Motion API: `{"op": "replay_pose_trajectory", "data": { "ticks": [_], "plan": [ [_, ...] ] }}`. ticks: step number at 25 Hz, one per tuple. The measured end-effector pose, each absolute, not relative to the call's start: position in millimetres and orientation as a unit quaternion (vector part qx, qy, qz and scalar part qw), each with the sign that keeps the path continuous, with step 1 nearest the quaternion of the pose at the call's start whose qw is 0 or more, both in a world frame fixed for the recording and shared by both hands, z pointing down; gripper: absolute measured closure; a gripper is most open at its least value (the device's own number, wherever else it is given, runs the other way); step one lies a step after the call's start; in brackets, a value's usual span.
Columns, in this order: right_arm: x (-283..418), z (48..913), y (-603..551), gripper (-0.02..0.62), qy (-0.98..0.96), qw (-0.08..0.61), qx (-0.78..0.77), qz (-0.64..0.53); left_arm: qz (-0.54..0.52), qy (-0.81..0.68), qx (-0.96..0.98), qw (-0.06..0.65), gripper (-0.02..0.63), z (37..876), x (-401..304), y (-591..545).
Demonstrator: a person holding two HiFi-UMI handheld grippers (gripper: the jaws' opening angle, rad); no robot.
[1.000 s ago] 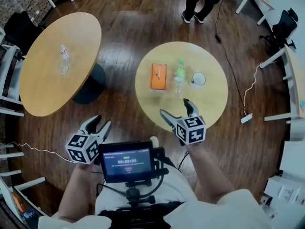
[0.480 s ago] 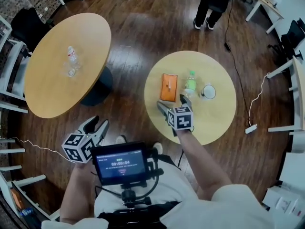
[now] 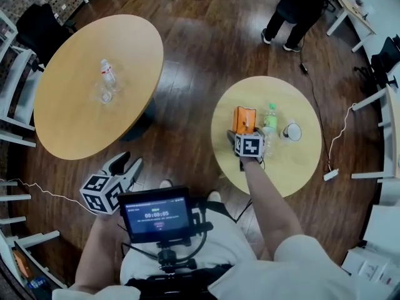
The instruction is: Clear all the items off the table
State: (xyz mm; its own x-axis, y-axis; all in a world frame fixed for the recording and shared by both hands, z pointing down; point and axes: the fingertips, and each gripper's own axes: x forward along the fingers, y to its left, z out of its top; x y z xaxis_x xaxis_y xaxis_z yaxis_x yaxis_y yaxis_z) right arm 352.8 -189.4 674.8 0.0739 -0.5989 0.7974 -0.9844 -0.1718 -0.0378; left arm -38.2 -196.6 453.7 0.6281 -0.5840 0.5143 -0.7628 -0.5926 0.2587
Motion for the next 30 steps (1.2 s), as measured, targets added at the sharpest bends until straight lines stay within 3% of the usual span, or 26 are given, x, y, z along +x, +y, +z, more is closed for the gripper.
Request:
{"op": "replay_pose_trajectory", "data": {
  "ticks": [2, 8, 14, 21, 30],
  "plan": [
    [360.2, 685.7, -185.0, 0.093, -0.569, 0.286, 0.678, 0.368, 0.188, -0.39, 0.87, 0.236, 0.41, 455.7, -48.2, -203.5],
    [379.8, 681.2, -171.1, 0.204, -0.539, 0.29, 0.692, 0.382, 0.172, -0.387, 0.872, 0.246, 0.41, 462.7, -74.8, -222.0],
    [339.4, 642.2, -185.2, 0.215, -0.571, 0.278, 0.686, 0.354, 0.141, -0.405, 0.867, 0.254, 0.41, 466.7, -117.2, -238.0],
    [157.9, 570.9, -260.6, 0.215, -0.724, 0.315, 0.553, 0.266, 0.111, -0.437, 0.85, 0.271, 0.41, 478.3, -176.9, -249.4],
    [-91.6, 594.1, -345.6, 0.213, -0.826, 0.378, 0.368, 0.198, 0.117, -0.485, 0.825, 0.266, 0.41, 478.8, -279.4, -239.9]
  ]
}}
